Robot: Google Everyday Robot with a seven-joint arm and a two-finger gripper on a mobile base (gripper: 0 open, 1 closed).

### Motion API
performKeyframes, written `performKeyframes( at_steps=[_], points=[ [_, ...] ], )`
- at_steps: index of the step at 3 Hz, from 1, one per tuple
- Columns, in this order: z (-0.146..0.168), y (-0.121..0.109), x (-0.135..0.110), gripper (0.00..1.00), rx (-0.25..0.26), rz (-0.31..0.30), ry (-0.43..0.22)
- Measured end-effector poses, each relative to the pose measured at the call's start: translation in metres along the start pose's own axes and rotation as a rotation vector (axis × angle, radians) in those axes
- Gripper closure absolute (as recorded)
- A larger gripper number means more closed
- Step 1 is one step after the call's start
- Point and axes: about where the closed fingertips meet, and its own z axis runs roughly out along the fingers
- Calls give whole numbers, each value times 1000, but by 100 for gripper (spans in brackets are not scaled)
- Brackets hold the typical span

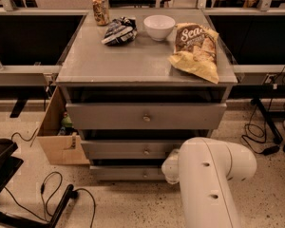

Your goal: Open bottom drawer

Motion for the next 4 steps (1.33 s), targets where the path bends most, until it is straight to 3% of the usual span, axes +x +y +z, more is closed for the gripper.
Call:
performKeyframes(
  at_steps=[1, 4],
  points=[
    [-1, -2, -2, 100, 0, 0, 0],
    [-18, -2, -2, 100, -16, 11, -3]
  ],
)
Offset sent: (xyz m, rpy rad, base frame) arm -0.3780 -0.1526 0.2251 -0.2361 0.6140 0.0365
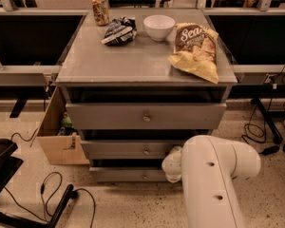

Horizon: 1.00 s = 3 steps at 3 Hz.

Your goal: Open bottom drawer

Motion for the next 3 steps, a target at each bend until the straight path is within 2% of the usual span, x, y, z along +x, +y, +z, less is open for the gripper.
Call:
performKeyframes(
  at_steps=[3],
  points=[
    [-12, -4, -1, 100, 0, 0, 0]
  ],
)
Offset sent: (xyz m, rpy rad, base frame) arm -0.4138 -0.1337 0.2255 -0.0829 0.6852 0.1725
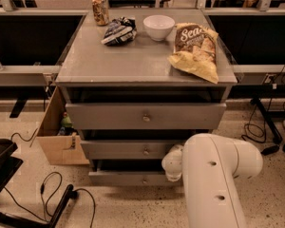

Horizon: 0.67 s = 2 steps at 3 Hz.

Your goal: Open bottom drawer

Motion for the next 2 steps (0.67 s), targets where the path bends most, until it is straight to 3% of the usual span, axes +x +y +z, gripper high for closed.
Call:
performKeyframes(
  at_steps=[2],
  points=[
    [-6, 5, 2, 100, -13, -5, 1]
  ],
)
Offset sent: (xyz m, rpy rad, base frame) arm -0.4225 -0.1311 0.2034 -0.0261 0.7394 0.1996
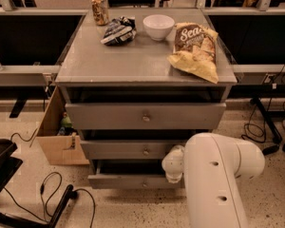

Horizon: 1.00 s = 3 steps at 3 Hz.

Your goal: Open bottom drawer

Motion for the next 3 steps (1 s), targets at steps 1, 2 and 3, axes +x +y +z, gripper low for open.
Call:
performKeyframes(
  at_steps=[1, 2, 3],
  points=[
    [-4, 10, 4, 100, -21, -7, 1],
    [-8, 20, 8, 100, -42, -14, 2],
    [-11, 29, 11, 100, -63, -21, 2]
  ],
)
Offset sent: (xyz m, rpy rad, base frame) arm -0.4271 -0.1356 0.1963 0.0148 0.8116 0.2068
